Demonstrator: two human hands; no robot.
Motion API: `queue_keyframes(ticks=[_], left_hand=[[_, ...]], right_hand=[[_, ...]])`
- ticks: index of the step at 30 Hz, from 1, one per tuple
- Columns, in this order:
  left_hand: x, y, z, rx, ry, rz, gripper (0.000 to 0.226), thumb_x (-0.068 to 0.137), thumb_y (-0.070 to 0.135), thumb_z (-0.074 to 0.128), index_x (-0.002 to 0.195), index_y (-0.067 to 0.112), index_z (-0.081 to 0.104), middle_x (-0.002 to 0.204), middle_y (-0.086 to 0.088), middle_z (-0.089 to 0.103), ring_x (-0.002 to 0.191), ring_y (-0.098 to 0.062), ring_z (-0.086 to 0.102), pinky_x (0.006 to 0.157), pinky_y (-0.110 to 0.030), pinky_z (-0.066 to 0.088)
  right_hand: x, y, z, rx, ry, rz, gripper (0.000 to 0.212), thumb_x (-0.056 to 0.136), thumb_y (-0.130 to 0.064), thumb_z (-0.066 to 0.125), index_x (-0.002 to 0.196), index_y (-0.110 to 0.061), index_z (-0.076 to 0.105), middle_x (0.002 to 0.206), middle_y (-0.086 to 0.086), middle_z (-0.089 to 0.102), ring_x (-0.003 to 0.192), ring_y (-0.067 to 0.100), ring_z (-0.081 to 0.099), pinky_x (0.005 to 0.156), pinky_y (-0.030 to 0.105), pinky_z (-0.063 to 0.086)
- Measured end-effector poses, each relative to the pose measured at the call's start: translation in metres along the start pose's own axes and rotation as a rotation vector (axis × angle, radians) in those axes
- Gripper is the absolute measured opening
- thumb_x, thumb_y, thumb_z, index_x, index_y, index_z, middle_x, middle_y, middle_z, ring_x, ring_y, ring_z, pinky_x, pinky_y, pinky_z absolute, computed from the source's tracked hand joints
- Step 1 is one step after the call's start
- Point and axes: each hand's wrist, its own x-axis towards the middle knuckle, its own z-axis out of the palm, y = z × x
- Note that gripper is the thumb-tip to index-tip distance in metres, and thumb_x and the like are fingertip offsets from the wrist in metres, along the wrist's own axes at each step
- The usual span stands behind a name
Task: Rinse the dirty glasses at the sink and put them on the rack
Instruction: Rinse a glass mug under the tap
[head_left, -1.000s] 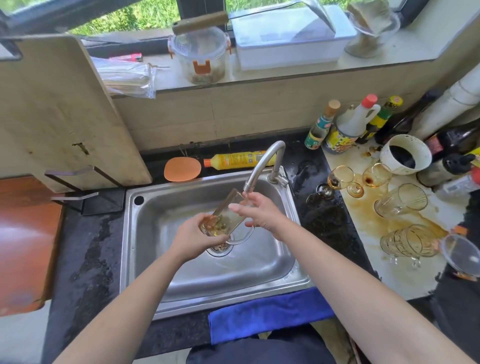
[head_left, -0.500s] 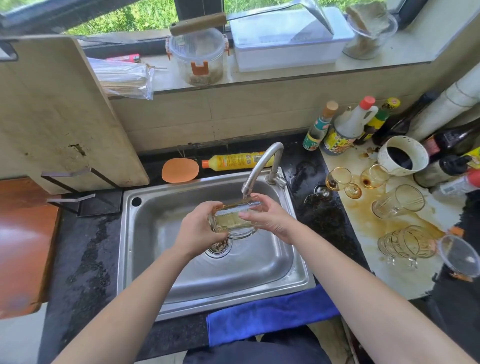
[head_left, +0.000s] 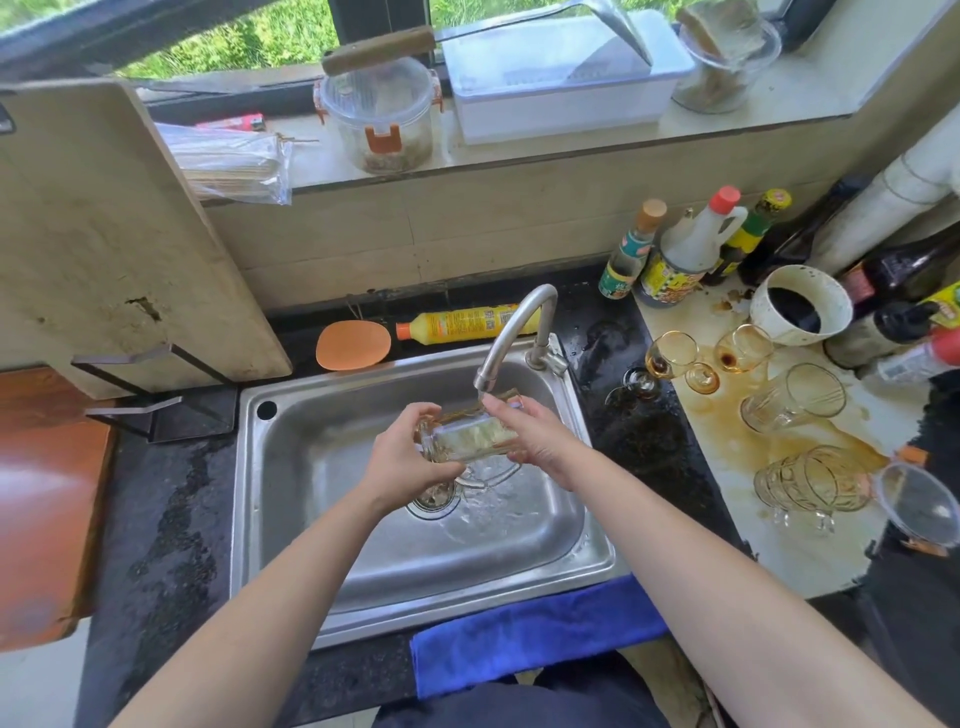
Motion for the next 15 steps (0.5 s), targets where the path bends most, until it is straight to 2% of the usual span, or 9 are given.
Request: queue_keyframes(ticks=[2,4,7,9,13,15], left_hand=[[-0.002,-0.005,-0.004,0.017,0.031,-0.019,0.07,0.064,0.025,0.093,0.124,0.025,0.058,0.117,0.008,0.063,0.108,-0.015,0.058,0.089,-0.025,0.044],[-0.005,-0.009,-0.009,0.044,0.07,-0.027,0.07,0.062,0.029,0.094,0.123,0.026,0.058,0.114,0.009,0.064,0.105,-0.016,0.059,0.089,-0.028,0.047],[-0.008,-0.012,-0.016,0.063,0.116,-0.025,0.073,0.06,0.032,0.094,0.124,0.026,0.059,0.11,0.009,0.065,0.099,-0.015,0.059,0.091,-0.031,0.05],[-0.01,-0.012,-0.017,0.061,0.138,-0.018,0.073,0.061,0.032,0.094,0.125,0.026,0.059,0.108,0.011,0.065,0.098,-0.012,0.06,0.091,-0.03,0.05],[-0.008,-0.009,-0.015,0.051,0.144,-0.019,0.078,0.062,0.034,0.094,0.13,0.027,0.058,0.113,0.011,0.064,0.105,-0.01,0.058,0.095,-0.028,0.048],[-0.005,-0.006,-0.012,0.042,0.143,-0.023,0.079,0.062,0.033,0.094,0.132,0.027,0.058,0.116,0.011,0.062,0.109,-0.009,0.056,0.096,-0.026,0.046]], right_hand=[[0.003,0.0,0.011,0.049,-0.028,0.017,0.079,0.085,-0.067,0.068,0.146,-0.021,0.048,0.146,-0.005,0.05,0.124,0.021,0.056,0.083,0.03,0.054],[0.007,0.001,0.021,0.1,-0.057,0.053,0.066,0.092,-0.06,0.064,0.144,-0.022,0.051,0.149,0.0,0.05,0.13,0.024,0.053,0.095,0.035,0.053],[0.01,0.002,0.03,0.156,-0.102,0.091,0.064,0.097,-0.056,0.059,0.149,-0.023,0.045,0.155,0.001,0.044,0.142,0.026,0.041,0.11,0.043,0.045],[0.009,0.0,0.032,0.183,-0.109,0.096,0.062,0.099,-0.054,0.056,0.152,-0.024,0.043,0.156,0.0,0.044,0.143,0.026,0.041,0.111,0.044,0.043],[0.008,-0.003,0.028,0.191,-0.023,0.09,0.053,0.104,-0.045,0.052,0.152,-0.024,0.044,0.147,0.0,0.051,0.134,0.025,0.048,0.101,0.044,0.049],[0.008,-0.002,0.024,0.197,0.013,0.086,0.053,0.107,-0.041,0.048,0.155,-0.024,0.039,0.146,0.002,0.052,0.136,0.026,0.049,0.103,0.046,0.048]])
